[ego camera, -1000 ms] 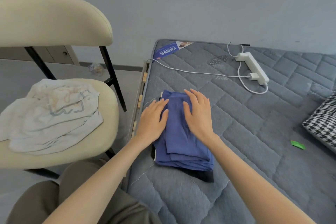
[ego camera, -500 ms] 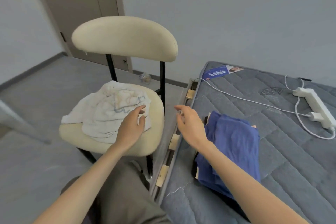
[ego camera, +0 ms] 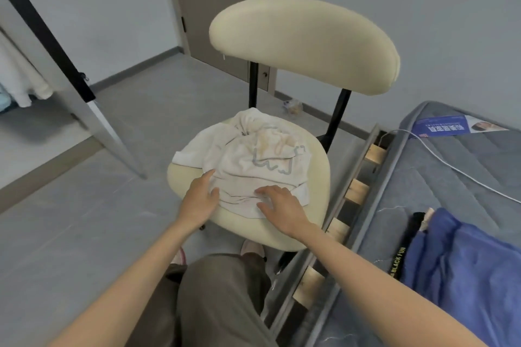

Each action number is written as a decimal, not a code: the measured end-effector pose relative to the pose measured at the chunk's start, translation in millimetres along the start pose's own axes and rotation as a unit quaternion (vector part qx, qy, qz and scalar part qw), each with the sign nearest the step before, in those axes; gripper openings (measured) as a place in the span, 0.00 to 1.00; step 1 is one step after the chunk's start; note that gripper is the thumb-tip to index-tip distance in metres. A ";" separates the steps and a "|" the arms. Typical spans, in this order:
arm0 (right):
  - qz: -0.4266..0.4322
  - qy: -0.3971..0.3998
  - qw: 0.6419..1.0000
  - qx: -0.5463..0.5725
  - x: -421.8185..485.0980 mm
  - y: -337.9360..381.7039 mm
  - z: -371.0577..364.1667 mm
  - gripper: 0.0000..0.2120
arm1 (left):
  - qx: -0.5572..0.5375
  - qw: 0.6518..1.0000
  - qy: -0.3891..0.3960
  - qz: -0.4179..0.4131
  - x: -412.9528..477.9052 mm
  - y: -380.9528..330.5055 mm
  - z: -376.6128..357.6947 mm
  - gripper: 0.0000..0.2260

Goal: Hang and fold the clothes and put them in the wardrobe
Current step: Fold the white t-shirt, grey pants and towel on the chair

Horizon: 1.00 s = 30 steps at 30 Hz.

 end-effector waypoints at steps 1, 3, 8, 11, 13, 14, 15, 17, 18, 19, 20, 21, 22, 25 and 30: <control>0.007 0.006 1.000 -0.020 3.4 2.5 -8.1 0.19 | -0.005 1.000 0.009 0.013 3.9 7.4 -0.9 0.23; 0.010 0.009 0.998 -0.065 8.9 4.5 -18.7 0.21 | -0.020 0.999 0.027 0.039 9.5 19.4 -2.4 0.24; 0.052 -0.031 0.990 -0.124 15.4 -2.9 -27.4 0.16 | -0.063 0.996 0.031 0.052 13.5 32.7 -3.2 0.24; 0.063 -0.038 0.990 -0.120 17.2 -5.4 -27.3 0.11 | -0.076 0.995 0.033 0.053 10.3 28.8 -3.5 0.23; 0.057 -0.031 0.995 -0.073 16.5 -3.5 -22.4 0.10 | -0.076 0.995 0.043 0.045 6.0 25.1 -2.1 0.24; 0.053 -0.035 0.998 -0.029 14.9 -0.5 -16.4 0.09 | -0.073 0.995 0.046 0.039 3.3 23.6 -0.4 0.25; 0.050 -0.042 0.998 0.018 12.2 4.0 -7.5 0.08 | -0.069 0.996 0.046 0.027 0.3 21.6 1.8 0.25; 0.046 -0.070 0.993 0.089 9.7 16.6 18.4 0.06 | -0.062 0.997 0.043 -0.013 -5.3 13.7 7.1 0.27; 0.043 -0.087 0.988 0.117 9.6 24.8 34.8 0.06 | -0.064 0.996 0.041 -0.040 -8.5 6.8 10.5 0.28; 0.042 -0.106 0.983 0.143 10.5 34.6 52.7 0.06 | -0.073 0.994 0.038 -0.071 -12.1 -2.4 14.3 0.30; 0.047 -0.124 0.977 0.166 11.7 45.1 70.9 0.05 | -0.086 0.990 0.034 -0.102 -15.8 -13.5 18.8 0.31; 0.058 -0.139 0.972 0.183 12.6 57.1 89.6 0.05 | -0.099 0.986 0.026 -0.134 -19.6 -26.8 24.6 0.33; 0.075 -0.151 0.967 0.192 12.7 69.2 107.2 0.04 | -0.112 0.980 0.013 -0.167 -24.0 -41.6 31.3 0.34; 0.126 -0.163 0.954 0.217 6.6 103.9 154.1 0.05 | -0.139 0.965 -0.025 -0.222 -31.6 -82.2 50.1 0.35; 0.133 -0.202 0.914 0.327 -15.6 138.6 219.9 0.04 | -0.138 0.947 -0.029 -0.290 -41.4 -137.7 69.8 0.30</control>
Point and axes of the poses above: each hand's wrist, its own x-axis towards the middle knuckle, its own z-axis out of the back of the hand, y = z × x, the point moved 4 cm from there along x, towards the middle knuckle, and after that the axes turned 9 degrees about -y, right-handed, at the moved point
